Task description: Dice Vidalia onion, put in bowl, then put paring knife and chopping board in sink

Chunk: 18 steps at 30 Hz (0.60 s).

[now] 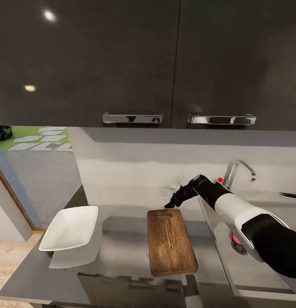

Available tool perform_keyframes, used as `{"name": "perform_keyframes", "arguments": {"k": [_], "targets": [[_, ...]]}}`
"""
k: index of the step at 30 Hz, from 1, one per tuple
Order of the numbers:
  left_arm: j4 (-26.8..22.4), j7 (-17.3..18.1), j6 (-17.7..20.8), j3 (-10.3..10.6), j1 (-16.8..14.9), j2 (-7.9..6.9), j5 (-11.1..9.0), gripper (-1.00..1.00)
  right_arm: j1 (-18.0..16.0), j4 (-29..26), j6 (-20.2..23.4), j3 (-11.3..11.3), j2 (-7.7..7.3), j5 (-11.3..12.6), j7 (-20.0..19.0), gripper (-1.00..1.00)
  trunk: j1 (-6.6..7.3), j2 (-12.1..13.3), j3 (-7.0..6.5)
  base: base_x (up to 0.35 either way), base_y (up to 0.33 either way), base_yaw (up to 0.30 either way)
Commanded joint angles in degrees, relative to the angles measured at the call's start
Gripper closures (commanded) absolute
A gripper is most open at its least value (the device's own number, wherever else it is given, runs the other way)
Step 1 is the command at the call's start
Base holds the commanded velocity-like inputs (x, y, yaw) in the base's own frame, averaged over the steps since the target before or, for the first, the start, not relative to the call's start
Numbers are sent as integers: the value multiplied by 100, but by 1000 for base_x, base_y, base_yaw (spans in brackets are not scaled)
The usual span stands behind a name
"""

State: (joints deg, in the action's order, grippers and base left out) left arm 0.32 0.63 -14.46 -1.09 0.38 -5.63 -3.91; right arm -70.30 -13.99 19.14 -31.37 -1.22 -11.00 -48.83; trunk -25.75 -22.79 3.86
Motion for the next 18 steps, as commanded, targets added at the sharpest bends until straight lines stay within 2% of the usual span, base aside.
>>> {"name": "perform_keyframes", "arguments": {"k": [1, 18], "targets": [[4, 7, -21, -5, -2, 0, -40, -100, -1, -16, 37, 23, 2, -43, -30, -100, -3, -12, 21, 23, 0, 0], [4, 7, -20, -7, -2, 0, -40, -100, 7, -16, 37, 25, -1, -43, -26, -100, -3, -12, 173, 3, 0, 0]]}}
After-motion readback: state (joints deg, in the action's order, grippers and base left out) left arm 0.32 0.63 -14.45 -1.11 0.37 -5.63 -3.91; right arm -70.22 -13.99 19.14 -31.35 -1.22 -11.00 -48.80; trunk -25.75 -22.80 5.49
